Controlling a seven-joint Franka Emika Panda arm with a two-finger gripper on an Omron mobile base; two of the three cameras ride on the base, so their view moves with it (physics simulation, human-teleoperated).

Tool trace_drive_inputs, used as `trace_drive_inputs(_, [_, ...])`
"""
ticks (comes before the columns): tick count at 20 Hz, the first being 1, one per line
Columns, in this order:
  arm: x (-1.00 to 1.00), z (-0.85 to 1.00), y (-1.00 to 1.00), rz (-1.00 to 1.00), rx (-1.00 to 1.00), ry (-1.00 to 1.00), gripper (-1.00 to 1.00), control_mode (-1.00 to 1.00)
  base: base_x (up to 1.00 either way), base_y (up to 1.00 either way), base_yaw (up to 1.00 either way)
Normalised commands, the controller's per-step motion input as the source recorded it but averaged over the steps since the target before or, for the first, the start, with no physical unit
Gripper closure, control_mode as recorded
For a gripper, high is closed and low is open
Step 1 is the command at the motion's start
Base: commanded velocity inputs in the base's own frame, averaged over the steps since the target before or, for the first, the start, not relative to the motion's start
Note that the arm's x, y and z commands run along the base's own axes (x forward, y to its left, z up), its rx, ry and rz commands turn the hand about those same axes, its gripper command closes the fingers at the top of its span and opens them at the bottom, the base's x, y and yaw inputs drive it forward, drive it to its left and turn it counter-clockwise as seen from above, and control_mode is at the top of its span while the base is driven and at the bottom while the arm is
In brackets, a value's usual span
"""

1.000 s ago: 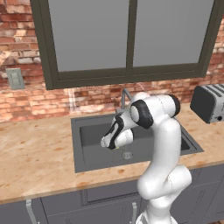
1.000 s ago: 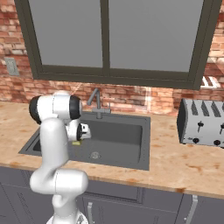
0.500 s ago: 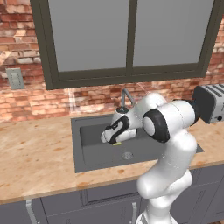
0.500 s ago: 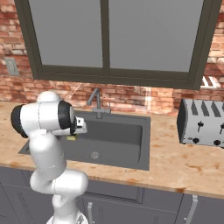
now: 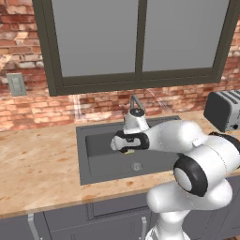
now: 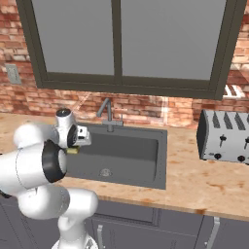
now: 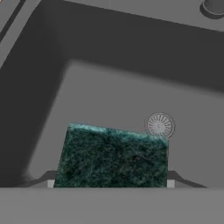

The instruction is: Pick up the dish brush and sponge from the sink, and place them back in the cabinet, and close the cabinet doors.

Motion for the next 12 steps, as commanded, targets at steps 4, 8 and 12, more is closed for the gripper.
trace_drive_inputs(4, [-0.36,0.75,0.00,0.00,0.00,0.00,1.00,-1.00,0.00,0.00,0.00])
trace_drive_inputs(8, [-0.36,0.70,-0.04,0.00,0.02,0.00,1.00,-1.00,0.00,0.00,0.00])
trace_drive_inputs(12, [-0.59,0.38,-0.12,0.00,0.00,0.00,1.00,-1.00,0.00,0.00,0.00])
